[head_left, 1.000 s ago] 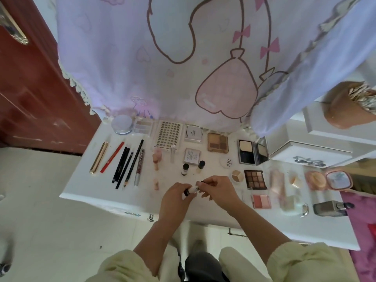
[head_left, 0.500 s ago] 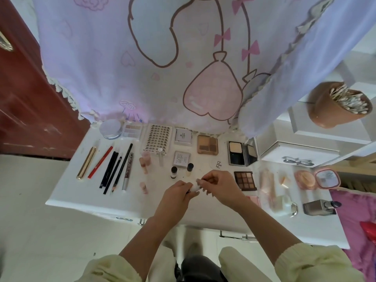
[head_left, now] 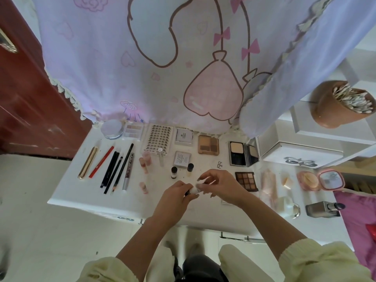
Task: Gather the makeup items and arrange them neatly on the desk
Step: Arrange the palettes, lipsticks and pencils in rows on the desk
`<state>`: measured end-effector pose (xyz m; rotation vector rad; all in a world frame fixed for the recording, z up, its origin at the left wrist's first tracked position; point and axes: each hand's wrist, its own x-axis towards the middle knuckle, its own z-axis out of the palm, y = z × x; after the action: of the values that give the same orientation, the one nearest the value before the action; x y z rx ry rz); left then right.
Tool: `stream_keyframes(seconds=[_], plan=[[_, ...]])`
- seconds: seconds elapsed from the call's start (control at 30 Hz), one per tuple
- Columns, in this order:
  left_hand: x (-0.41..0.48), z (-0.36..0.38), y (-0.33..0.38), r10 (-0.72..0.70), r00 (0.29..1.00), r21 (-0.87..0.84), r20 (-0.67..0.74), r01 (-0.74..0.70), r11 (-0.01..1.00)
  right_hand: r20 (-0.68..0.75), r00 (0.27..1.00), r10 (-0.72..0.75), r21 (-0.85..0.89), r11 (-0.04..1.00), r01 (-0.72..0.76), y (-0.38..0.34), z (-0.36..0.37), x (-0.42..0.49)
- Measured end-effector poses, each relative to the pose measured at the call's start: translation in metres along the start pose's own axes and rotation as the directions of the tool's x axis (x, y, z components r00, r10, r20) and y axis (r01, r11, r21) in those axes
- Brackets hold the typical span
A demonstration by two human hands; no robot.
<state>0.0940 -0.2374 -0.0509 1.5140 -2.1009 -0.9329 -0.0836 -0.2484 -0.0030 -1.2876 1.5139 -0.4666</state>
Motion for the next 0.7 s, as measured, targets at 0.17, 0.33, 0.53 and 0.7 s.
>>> stream_keyframes(seconds=[0.17, 0.33, 0.53, 0.7], plan=[[0.002, 0.0, 0.0, 0.004, 1.0, 0.011, -0.003, -0.004, 1.0, -0.033, 0.999, 0.009, -0.075, 0.997, -0.012, 0.0, -0.001, 0.003], [0.003, 0.0, -0.001, 0.014, 1.0, 0.018, 0.004, -0.014, 1.0, 0.009, 0.999, 0.05, 0.015, 0.999, -0.051, -0.003, -0.004, 0.001], [0.008, 0.001, 0.0, 0.025, 0.999, 0.034, 0.023, -0.026, 0.999, -0.012, 1.0, 0.02, 0.049, 0.999, -0.019, 0.001, -0.012, 0.002], [0.01, 0.002, 0.0, 0.035, 0.999, 0.024, 0.011, -0.035, 0.999, -0.009, 0.996, 0.087, 0.097, 0.992, -0.086, -0.002, -0.014, 0.0]])
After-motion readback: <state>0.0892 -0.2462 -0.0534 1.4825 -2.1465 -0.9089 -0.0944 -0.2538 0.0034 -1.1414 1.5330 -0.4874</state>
